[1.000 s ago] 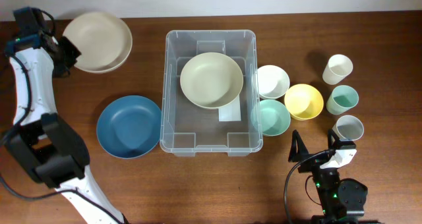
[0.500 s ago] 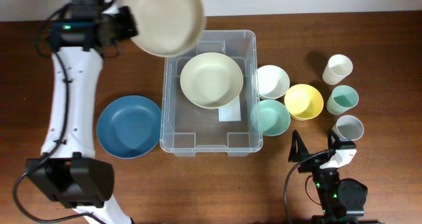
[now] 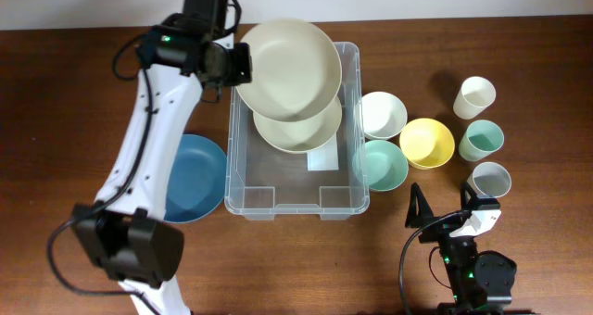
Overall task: Pack container
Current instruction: 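Stack the cream plate onto the first plate in the container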
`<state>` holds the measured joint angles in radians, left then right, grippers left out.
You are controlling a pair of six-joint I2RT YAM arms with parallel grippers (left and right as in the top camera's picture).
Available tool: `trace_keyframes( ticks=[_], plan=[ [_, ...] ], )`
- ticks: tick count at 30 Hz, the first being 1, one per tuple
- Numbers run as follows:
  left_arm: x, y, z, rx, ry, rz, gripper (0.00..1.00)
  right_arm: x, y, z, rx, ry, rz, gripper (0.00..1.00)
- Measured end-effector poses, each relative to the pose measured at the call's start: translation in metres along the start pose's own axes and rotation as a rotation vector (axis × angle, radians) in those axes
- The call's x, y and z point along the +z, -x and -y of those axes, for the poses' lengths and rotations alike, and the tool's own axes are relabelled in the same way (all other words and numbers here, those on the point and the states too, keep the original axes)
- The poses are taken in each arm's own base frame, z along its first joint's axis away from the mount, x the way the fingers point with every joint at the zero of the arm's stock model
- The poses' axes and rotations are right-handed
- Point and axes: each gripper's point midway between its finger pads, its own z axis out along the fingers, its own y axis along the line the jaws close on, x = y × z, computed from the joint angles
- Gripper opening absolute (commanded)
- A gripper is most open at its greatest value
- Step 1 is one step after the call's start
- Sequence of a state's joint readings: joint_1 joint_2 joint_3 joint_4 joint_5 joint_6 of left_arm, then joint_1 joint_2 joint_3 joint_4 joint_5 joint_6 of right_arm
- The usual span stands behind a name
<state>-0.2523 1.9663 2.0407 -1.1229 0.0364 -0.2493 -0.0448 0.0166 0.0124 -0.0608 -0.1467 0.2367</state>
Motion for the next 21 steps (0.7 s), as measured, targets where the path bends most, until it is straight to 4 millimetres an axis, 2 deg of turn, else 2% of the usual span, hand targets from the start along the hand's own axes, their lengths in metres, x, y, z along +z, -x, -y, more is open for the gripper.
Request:
trace_keyframes(
  ticks=[8, 10, 14, 16, 18, 21],
  plan=[
    [0.064, -0.024, -0.002, 0.01, 0.037, -0.135, 0.01, 0.0, 0.0, 0.0, 0.0, 0.0, 0.0, 0.99],
    [0.075, -0.029, -0.003, 0.009, 0.04, -0.159, 0.01, 0.0, 0.0, 0.0, 0.0, 0.0, 0.0, 0.99],
    [0.079, -0.029, -0.002, 0.008, 0.034, -0.162, 0.01, 0.0, 0.0, 0.0, 0.0, 0.0, 0.0, 0.99],
    [0.079, -0.028, -0.002, 0.008, 0.031, -0.156, 0.07, 0.0, 0.0, 0.0, 0.0, 0.0, 0.0, 0.99],
    [0.079, -0.026, -0.001, 0.008, 0.026, -0.151, 0.2, 0.0, 0.0, 0.0, 0.0, 0.0, 0.0, 0.99],
    [0.08, -0.024, 0.002, 0.01, 0.015, -0.141, 0.29, 0.0, 0.0, 0.0, 0.0, 0.0, 0.0, 0.99]
  ],
)
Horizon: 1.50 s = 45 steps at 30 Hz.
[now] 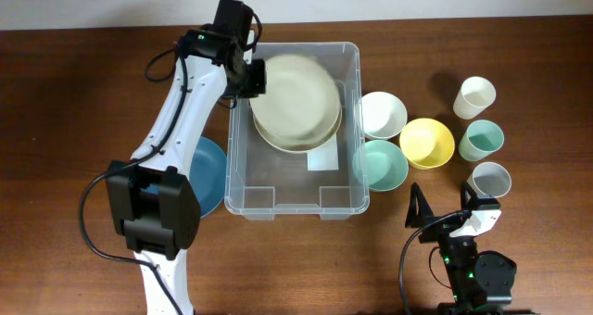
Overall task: Pack container
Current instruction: 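Stack the cream plate onto the first plate in the container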
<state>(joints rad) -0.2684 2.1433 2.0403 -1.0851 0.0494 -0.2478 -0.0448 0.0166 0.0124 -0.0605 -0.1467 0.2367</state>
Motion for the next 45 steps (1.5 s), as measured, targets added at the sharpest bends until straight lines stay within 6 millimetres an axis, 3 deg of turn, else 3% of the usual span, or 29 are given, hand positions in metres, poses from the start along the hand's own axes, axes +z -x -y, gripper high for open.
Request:
trace_keyframes(
  ticks=[8, 16, 22, 26, 34, 40, 45],
  plan=[
    [-0.004, 0.008, 0.003, 0.0, -0.011, 0.027, 0.33, 0.0, 0.0, 0.0, -0.001, 0.0, 0.0, 0.99],
    [-0.031, 0.018, 0.019, 0.028, -0.057, 0.073, 0.29, 0.0, 0.0, 0.0, 0.0, 0.0, 0.0, 0.99],
    [-0.044, -0.01, 0.048, 0.112, -0.076, 0.005, 0.25, 0.0, 0.0, 0.0, -0.001, 0.0, 0.0, 0.99],
    [-0.045, -0.034, 0.065, 0.168, -0.081, -0.064, 0.01, 0.0, 0.0, 0.0, 0.0, 0.0, 0.0, 0.99],
    [-0.038, -0.065, 0.095, 0.263, -0.07, -0.124, 0.01, 0.0, 0.0, 0.0, 0.0, 0.0, 0.0, 0.99],
    [-0.015, -0.093, 0.094, 0.293, -0.029, -0.197, 0.01, 0.0, 0.0, 0.0, 0.0, 0.0, 0.0, 0.99],
    [-0.012, -0.079, 0.082, 0.27, -0.009, -0.152, 0.01, 0.0, 0.0, 0.0, 0.0, 0.0, 0.0, 0.99]
  ],
)
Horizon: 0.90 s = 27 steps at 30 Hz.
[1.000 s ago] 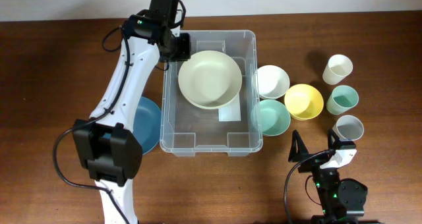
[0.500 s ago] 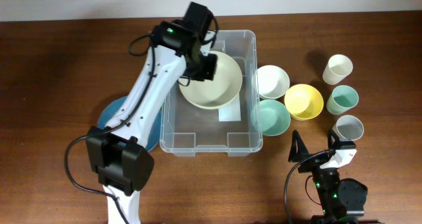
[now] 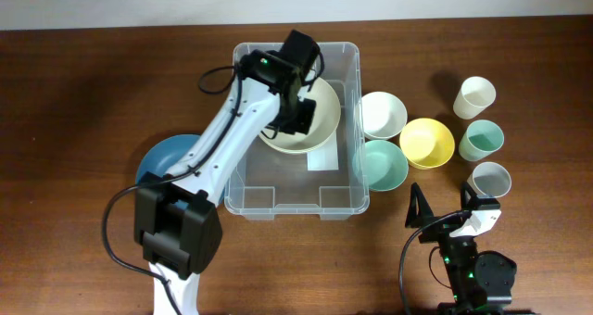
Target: Pack container
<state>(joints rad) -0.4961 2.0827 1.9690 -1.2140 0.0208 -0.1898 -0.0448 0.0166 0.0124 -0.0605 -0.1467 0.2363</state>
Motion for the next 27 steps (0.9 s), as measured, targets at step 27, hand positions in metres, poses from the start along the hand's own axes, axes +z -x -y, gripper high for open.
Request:
trace_keyframes(
  ticks=[27],
  plan=[
    [-0.079, -0.071, -0.234, -0.637, 0.106, -0.011, 0.01, 0.0, 0.0, 0.0, 0.0, 0.0, 0.0, 0.99]
  ],
)
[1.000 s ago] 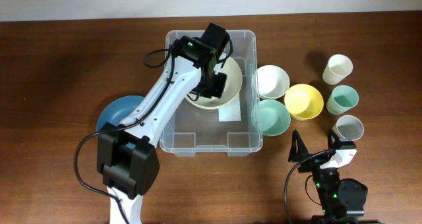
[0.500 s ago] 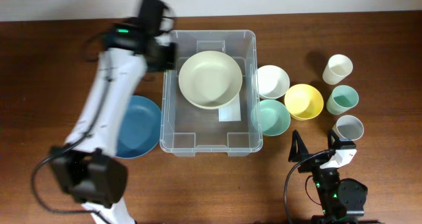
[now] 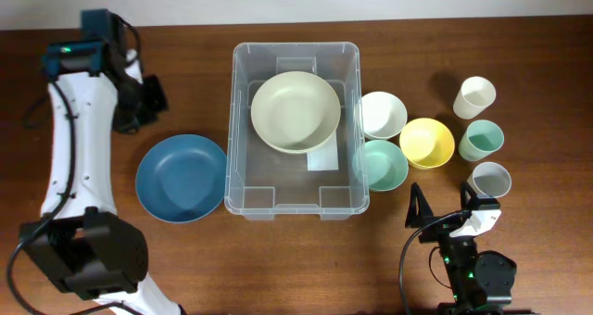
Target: Pack container
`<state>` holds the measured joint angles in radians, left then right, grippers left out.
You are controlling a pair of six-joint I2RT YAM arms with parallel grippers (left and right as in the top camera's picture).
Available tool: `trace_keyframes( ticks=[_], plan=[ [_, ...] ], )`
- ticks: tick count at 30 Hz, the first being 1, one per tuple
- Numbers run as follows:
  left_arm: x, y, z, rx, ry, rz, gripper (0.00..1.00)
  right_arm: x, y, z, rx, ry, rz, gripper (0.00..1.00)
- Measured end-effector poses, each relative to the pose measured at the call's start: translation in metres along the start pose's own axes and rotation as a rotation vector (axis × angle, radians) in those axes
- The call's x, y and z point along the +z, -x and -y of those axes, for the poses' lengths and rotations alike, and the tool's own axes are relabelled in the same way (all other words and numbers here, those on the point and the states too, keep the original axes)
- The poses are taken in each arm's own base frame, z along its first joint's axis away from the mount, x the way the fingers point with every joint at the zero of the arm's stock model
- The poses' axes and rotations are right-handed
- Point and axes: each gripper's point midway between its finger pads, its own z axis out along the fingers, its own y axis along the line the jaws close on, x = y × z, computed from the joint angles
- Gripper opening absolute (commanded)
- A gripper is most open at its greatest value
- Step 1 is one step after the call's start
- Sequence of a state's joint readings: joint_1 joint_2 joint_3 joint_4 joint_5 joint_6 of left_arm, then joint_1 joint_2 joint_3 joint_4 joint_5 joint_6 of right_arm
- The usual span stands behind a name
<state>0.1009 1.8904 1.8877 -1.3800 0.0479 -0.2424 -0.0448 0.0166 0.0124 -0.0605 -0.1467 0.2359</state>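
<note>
A clear plastic container (image 3: 239, 196) stands at the table's middle. Inside it, toward the back, lie stacked cream plates (image 3: 295, 111). A blue plate (image 3: 182, 178) rests on the table left of the container. My left gripper (image 3: 141, 104) hangs above the table beyond the blue plate, left of the container, open and holding nothing. Near the front right edge my right gripper (image 3: 441, 213) stands open and holds nothing.
Right of the container sit a white bowl (image 3: 383, 114), a mint bowl (image 3: 380, 163) and a yellow bowl (image 3: 426, 143). Further right stand a cream cup (image 3: 474, 96), a mint cup (image 3: 482, 140) and a grey cup (image 3: 488, 179). A white label (image 3: 322, 159) lies in the container.
My left gripper was inside the container on the cream plates. Now it is out over the table at the far left, and the plate stays in the container. The right arm has not moved.
My left gripper held a cream plate tilted above the container's back, over another cream plate lying inside. Then the plate was lower, over that one. Then the gripper was down in the container at the stack. Now both plates lie stacked and the gripper is away.
</note>
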Motion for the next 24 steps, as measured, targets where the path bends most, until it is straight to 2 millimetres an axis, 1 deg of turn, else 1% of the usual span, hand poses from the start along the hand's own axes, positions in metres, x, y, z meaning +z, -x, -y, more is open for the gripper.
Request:
trace_keyframes(
  ticks=[2, 5, 7, 9, 11, 12, 16, 19, 24],
  plan=[
    [0.019, -0.013, 0.002, 0.0, 0.004, -0.049, 0.01, 0.0, 0.0, 0.0, 0.001, 0.0, 0.0, 0.99],
    [0.055, -0.031, 0.001, -0.012, 0.008, -0.109, 0.01, 0.0, 0.0, 0.0, 0.001, 0.0, 0.0, 0.99],
    [0.074, -0.04, -0.002, -0.022, 0.008, -0.13, 0.01, 0.0, 0.0, 0.0, 0.0, 0.0, 0.0, 0.99],
    [0.09, -0.047, -0.004, -0.028, 0.01, -0.143, 0.01, 0.0, 0.0, 0.0, 0.0, 0.0, 0.0, 0.99],
    [0.101, -0.056, -0.006, -0.032, 0.013, -0.165, 0.01, 0.0, 0.0, 0.0, 0.0, 0.0, 0.0, 0.99],
    [0.104, -0.057, -0.007, -0.032, 0.013, -0.163, 0.01, 0.0, 0.0, 0.0, 0.0, 0.0, 0.0, 0.99],
    [0.112, -0.05, -0.005, -0.033, 0.003, -0.125, 0.01, 0.0, 0.0, 0.0, 0.001, 0.0, 0.0, 0.99],
    [0.124, -0.042, -0.004, -0.032, -0.012, -0.073, 0.01, 0.0, 0.0, 0.0, 0.001, 0.0, 0.0, 0.99],
    [0.147, -0.05, -0.008, -0.044, -0.008, -0.054, 0.01, 0.0, 0.0, 0.0, 0.0, 0.0, 0.0, 0.99]
  ],
)
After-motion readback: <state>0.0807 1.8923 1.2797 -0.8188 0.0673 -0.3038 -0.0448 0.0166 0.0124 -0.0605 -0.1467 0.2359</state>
